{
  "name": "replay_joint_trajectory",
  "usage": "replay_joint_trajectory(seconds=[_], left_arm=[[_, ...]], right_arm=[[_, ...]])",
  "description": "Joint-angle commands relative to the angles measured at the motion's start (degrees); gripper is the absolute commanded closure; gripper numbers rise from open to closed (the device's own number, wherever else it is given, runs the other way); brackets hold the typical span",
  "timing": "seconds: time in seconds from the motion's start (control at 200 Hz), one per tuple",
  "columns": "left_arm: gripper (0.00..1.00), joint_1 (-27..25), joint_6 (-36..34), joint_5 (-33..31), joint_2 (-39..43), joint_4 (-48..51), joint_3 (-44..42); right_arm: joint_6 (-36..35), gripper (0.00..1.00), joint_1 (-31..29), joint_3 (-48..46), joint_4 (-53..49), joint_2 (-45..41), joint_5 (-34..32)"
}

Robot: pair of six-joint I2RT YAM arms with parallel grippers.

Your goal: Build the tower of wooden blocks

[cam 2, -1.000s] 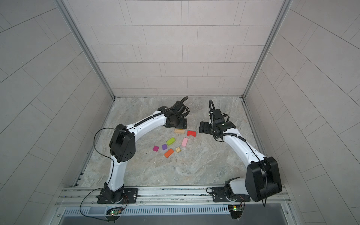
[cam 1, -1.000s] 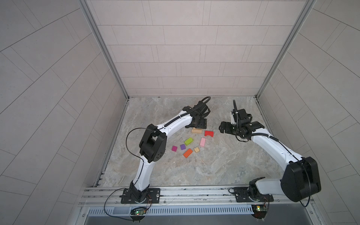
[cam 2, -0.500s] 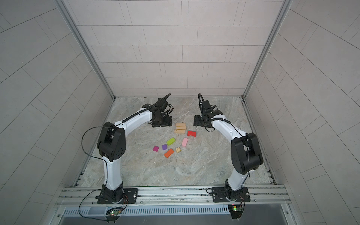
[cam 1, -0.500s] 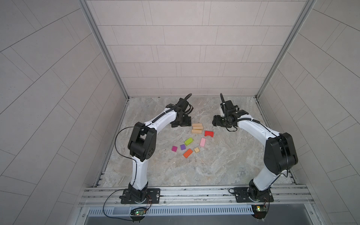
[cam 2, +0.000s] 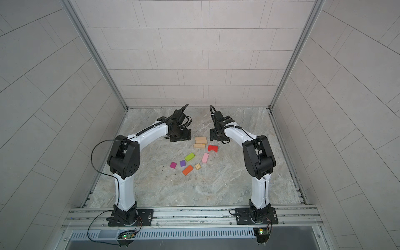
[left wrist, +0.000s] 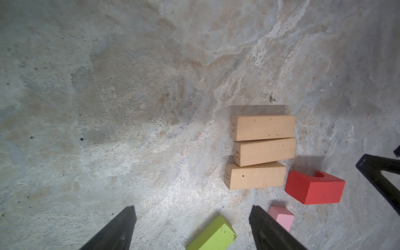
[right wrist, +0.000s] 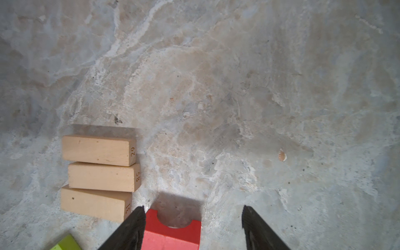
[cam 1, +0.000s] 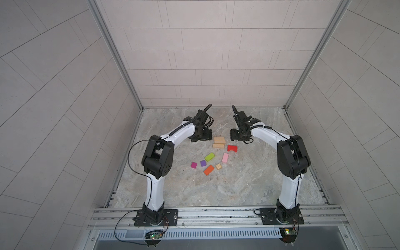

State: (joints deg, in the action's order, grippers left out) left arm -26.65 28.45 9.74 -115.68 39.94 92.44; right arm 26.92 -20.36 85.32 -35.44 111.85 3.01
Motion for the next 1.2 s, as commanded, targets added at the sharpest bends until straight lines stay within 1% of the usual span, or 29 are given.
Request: replay_joint_trajectory(seconds=[0.0,0.25,0.671,0.856,0.986,1.196], left_arm=[[0.11,-0.06,0.38,-2.4,-2.06,1.06,1.75],[0.11,-0.22,0.65,-1.76,-3.71,0.37,1.78],[0.11,-0.17,0.59,-3.71,-5.43,-1.75,1.15],[0.11,-0.15,0.68,-3.86,-5.95,-2.06,1.33],[0.11,-0.16,0.67,-5.42,-6.05,-2.07,0.91],[0.11,-0.2,0.9,-4.74,-6.71,-2.5,1.2]], right_arm=[[-0.9,0.28,-0.95,1.62,-1.29,2.06,-3.9],[-0.11,0.28,-1.48,0.99,0.47,3.22,-4.88],[-0.29,0.25,-3.11,3.42,0.07,7.35,-7.44],[-0.07,0.25,-4.02,3.98,0.3,8.02,-7.24],[0.22,0.25,-4.34,3.89,0.2,8.55,-7.28],[0.66,0.25,-4.6,3.54,0.29,8.56,-7.18]])
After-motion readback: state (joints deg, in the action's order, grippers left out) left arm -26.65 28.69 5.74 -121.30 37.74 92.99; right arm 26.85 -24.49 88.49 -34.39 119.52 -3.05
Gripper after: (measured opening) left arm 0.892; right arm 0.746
